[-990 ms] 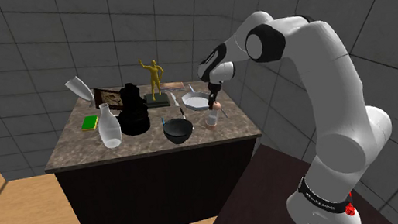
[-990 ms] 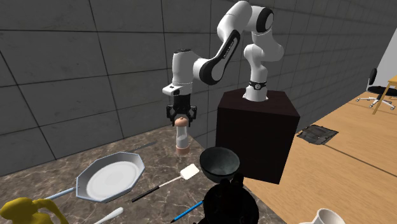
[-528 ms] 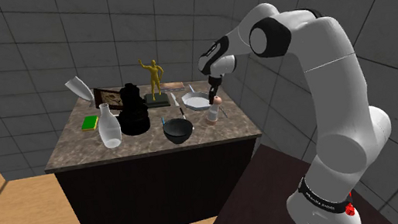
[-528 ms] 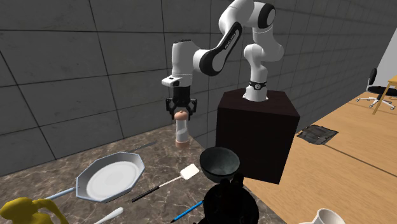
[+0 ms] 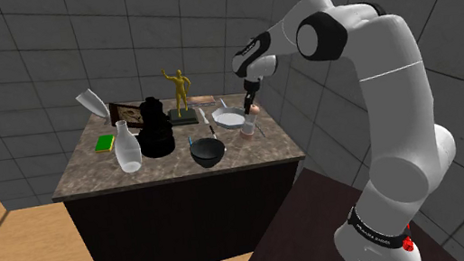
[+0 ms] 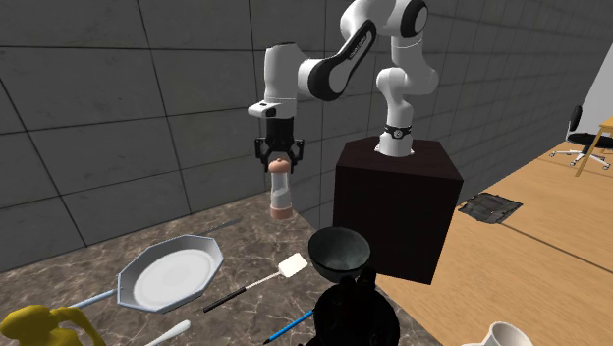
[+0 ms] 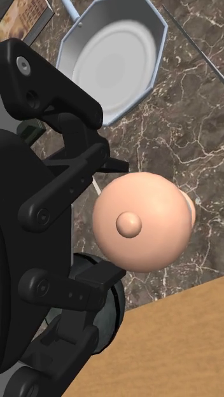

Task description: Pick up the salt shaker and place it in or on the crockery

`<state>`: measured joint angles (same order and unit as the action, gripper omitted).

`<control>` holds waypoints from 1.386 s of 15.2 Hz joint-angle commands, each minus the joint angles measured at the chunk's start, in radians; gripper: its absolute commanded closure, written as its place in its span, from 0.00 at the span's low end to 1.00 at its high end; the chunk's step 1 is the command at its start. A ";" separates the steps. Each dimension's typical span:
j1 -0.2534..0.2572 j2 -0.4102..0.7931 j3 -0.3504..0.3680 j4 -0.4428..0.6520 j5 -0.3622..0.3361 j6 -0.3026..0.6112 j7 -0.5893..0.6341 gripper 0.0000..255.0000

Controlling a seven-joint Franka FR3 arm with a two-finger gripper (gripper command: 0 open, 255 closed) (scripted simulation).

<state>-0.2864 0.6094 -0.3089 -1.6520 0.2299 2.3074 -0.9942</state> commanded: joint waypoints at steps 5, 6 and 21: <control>0.006 -0.042 -0.012 0.019 -0.017 -0.060 0.010 1.00; 0.008 -0.049 -0.013 0.022 -0.019 -0.069 0.012 1.00; 0.125 -0.120 -0.007 0.087 -0.074 -0.198 0.173 1.00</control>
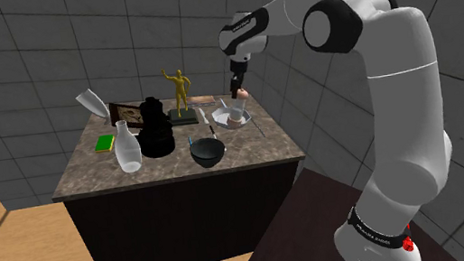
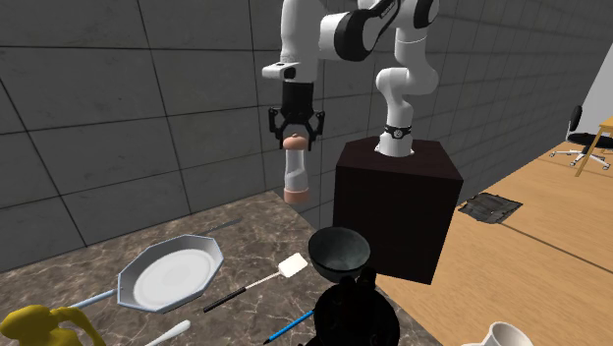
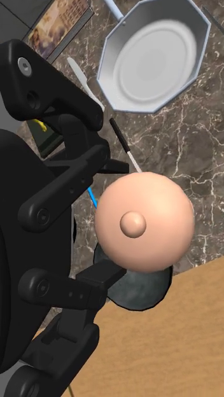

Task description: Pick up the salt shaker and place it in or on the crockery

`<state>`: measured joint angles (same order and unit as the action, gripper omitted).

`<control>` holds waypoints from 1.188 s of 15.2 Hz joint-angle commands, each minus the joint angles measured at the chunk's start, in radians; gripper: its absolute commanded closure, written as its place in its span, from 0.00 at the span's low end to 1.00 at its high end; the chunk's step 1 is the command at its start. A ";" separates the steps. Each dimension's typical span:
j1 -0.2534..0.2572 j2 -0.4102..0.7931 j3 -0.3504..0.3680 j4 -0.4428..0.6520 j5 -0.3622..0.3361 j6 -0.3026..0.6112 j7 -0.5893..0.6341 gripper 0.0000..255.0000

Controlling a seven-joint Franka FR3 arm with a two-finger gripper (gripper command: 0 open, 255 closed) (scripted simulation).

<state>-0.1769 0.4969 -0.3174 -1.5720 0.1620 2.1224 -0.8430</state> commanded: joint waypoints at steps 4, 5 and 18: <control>0.072 -0.002 0.016 0.055 -0.022 -0.055 0.105 1.00; 0.086 0.002 0.019 0.071 -0.025 -0.067 0.125 1.00; 0.177 0.080 0.052 0.188 -0.036 -0.105 0.264 1.00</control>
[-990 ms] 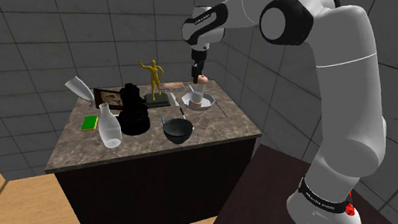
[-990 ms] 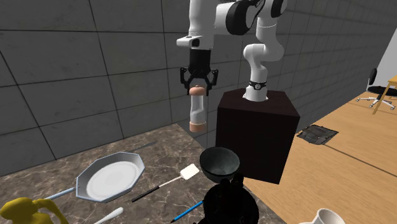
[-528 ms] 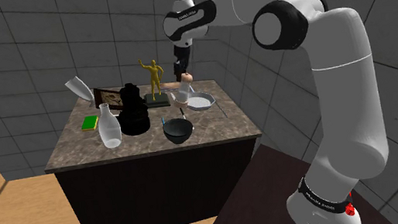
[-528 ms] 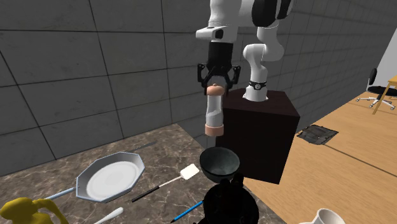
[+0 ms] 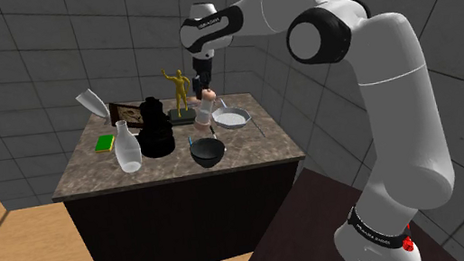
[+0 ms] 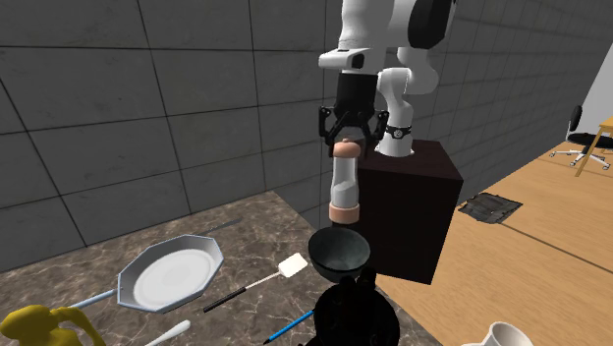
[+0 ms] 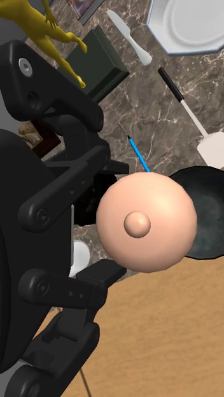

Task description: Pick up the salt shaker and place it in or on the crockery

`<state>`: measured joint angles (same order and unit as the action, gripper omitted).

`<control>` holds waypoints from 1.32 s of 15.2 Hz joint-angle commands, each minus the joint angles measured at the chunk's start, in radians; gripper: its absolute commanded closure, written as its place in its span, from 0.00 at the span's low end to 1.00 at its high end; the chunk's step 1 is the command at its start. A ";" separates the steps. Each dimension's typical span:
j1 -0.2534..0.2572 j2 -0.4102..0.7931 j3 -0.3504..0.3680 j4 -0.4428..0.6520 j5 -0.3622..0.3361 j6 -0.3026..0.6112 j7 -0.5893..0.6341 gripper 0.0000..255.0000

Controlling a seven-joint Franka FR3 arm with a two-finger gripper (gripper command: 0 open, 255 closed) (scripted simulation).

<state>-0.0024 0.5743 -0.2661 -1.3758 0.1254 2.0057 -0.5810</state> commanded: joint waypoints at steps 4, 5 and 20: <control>0.002 0.018 0.004 -0.039 0.005 0.057 0.000 1.00; 0.002 0.022 0.004 -0.045 0.006 0.068 -0.001 1.00; -0.004 0.108 0.020 -0.113 0.029 0.220 -0.012 1.00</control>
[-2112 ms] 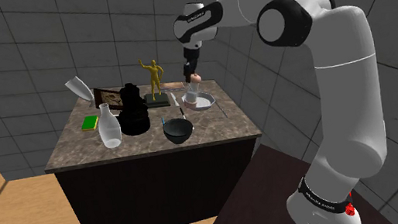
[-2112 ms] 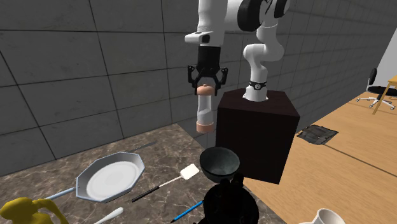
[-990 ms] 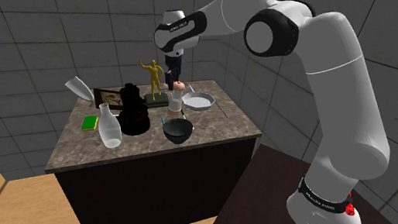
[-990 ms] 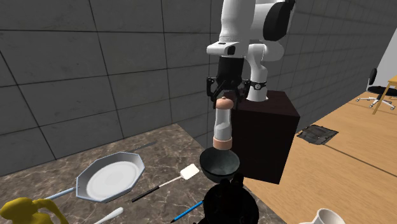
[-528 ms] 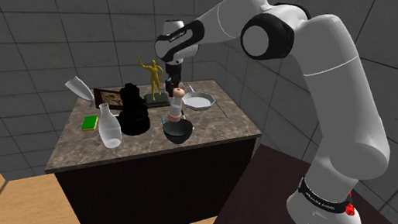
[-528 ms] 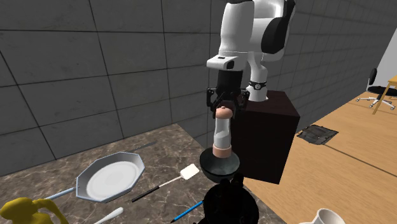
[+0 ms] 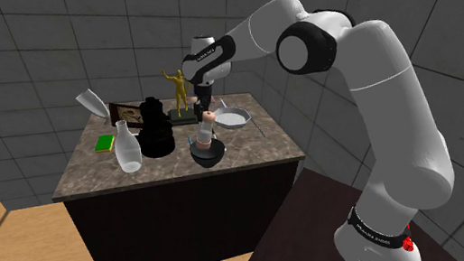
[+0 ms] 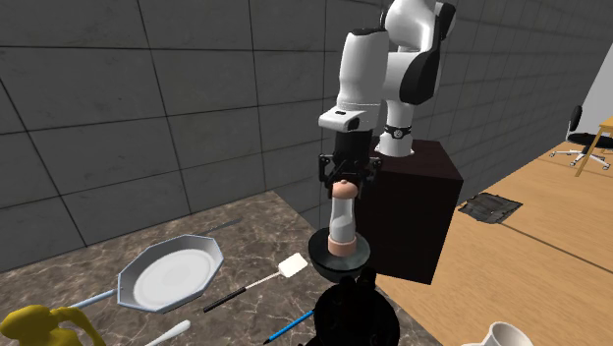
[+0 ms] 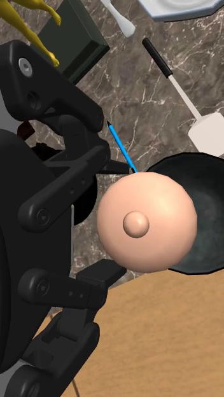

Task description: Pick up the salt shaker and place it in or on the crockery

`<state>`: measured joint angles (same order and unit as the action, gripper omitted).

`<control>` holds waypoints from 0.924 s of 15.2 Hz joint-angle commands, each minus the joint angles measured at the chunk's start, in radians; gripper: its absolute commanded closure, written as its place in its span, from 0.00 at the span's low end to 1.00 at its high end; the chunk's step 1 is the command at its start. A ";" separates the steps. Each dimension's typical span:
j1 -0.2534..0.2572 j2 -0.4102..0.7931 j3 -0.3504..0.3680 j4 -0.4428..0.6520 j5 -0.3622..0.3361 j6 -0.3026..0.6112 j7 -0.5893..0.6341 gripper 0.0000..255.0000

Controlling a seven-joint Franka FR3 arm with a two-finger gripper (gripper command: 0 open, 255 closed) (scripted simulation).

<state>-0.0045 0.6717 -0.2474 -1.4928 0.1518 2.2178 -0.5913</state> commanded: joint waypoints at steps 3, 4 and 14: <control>-0.002 0.014 0.002 0.002 0.003 0.013 -0.002 1.00; -0.002 0.014 0.002 0.002 0.003 0.013 -0.002 1.00; -0.002 0.014 0.002 0.002 0.003 0.013 -0.002 0.00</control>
<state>-0.0070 0.6858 -0.2451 -1.4905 0.1549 2.2303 -0.5931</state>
